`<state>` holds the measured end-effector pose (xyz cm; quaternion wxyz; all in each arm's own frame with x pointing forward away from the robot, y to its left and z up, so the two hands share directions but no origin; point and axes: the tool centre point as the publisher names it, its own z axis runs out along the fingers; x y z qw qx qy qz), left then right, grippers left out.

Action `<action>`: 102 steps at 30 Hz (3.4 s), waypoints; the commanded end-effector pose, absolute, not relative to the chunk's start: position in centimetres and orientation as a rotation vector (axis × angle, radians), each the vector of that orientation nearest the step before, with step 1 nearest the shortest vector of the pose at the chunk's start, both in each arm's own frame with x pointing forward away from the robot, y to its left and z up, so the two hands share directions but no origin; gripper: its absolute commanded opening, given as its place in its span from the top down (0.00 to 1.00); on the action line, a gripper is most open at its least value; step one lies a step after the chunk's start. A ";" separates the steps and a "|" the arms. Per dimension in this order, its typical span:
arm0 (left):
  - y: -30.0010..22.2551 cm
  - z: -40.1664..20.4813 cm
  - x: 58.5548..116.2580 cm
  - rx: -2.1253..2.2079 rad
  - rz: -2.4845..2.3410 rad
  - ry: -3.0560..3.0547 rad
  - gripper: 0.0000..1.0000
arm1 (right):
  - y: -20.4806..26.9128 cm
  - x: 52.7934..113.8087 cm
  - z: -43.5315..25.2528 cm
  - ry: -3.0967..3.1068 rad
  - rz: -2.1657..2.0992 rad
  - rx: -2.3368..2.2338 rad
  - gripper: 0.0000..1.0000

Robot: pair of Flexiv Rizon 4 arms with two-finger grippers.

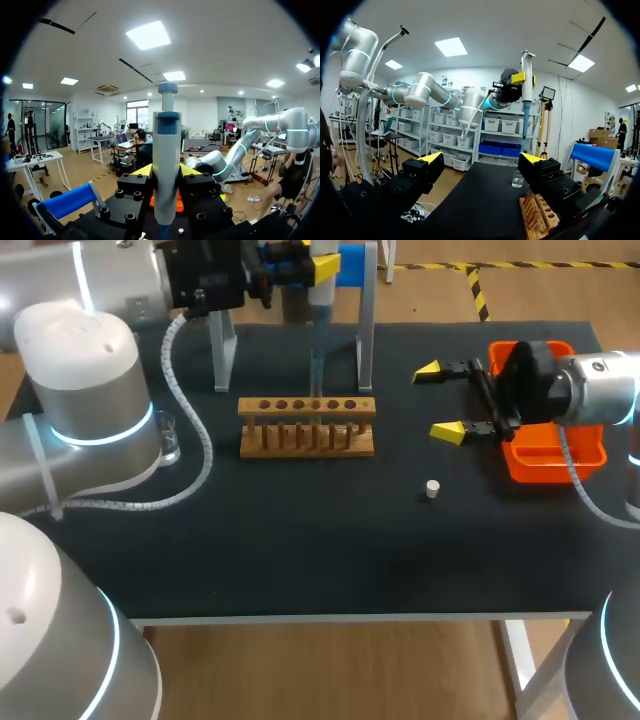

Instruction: Invert the test tube, pick up the pipette, mount the tip to pipette, aspirate from beaker and dispense into the tube, eject the tip, return the pipette, and cap with the stopper.

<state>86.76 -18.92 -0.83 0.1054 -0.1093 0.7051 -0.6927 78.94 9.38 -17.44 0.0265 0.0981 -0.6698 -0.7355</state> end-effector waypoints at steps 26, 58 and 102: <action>-1.3 -6.0 88.1 -0.472 -1.967 1.949 1.00 | 9.4 78.9 -17.4 -2.074 -2.270 0.302 0.00; 6.0 -9.3 91.7 -0.476 -1.917 1.917 1.00 | 9.4 78.9 -17.4 -2.074 -2.270 0.302 0.00; 6.0 -9.3 91.7 -0.473 -1.915 1.921 1.00 | 22.0 75.6 -18.1 -2.391 -2.094 0.195 0.00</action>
